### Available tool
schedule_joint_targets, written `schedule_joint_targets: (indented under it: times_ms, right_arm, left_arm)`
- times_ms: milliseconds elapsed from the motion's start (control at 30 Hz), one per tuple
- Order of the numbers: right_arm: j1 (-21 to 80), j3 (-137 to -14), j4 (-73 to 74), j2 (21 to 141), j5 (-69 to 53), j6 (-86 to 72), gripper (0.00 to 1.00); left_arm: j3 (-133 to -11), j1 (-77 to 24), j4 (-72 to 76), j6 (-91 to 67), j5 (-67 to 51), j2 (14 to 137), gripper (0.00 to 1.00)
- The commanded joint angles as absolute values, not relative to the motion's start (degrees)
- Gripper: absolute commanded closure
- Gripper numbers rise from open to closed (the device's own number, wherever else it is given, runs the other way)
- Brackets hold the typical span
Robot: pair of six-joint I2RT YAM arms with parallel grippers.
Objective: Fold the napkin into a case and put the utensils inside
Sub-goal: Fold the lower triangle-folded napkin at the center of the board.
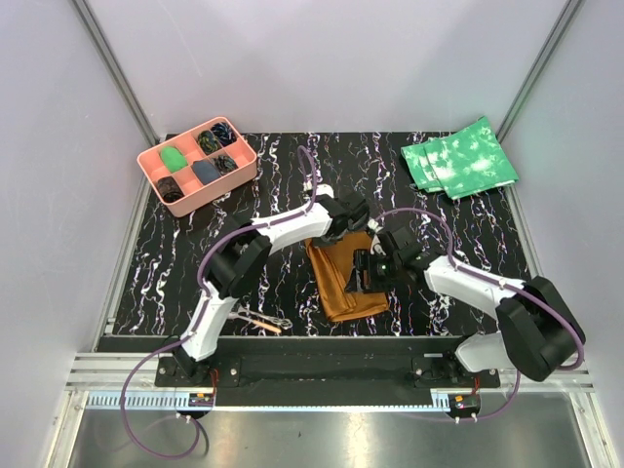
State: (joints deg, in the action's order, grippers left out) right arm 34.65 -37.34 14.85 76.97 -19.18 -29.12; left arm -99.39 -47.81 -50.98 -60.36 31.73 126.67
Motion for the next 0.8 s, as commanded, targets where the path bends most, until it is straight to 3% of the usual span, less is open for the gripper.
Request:
schedule_joint_targets:
  times_ms: [0, 400, 533, 667, 767]
  right_arm:
    - [33.05, -41.21, 10.91, 79.80, -21.80, -26.37, 0.32]
    - [31.46, -39.83, -2.63, 87.71, -28.47, -29.35, 0.35]
    - [31.46, -38.24, -5.09, 88.15, -29.61, -29.97, 0.40]
    - [31.46, -36.39, -8.34, 89.20, -31.37, -32.42, 0.52]
    - [31.46, -34.99, -12.12, 91.23, -32.52, -34.71, 0.54]
  left_arm:
    - [-98.26, -47.64, -47.11, -58.62, 28.75, 121.56, 0.95]
    - [-96.77, -47.64, -45.62, -58.62, 24.08, 118.65, 0.97]
    - [-97.12, -47.64, -45.61, -59.32, 23.29, 119.00, 0.98]
    - [-97.56, -47.64, -45.53, -60.12, 22.68, 119.70, 0.99]
    - [-97.82, -47.72, -45.53, -60.64, 22.41, 119.88, 0.98]
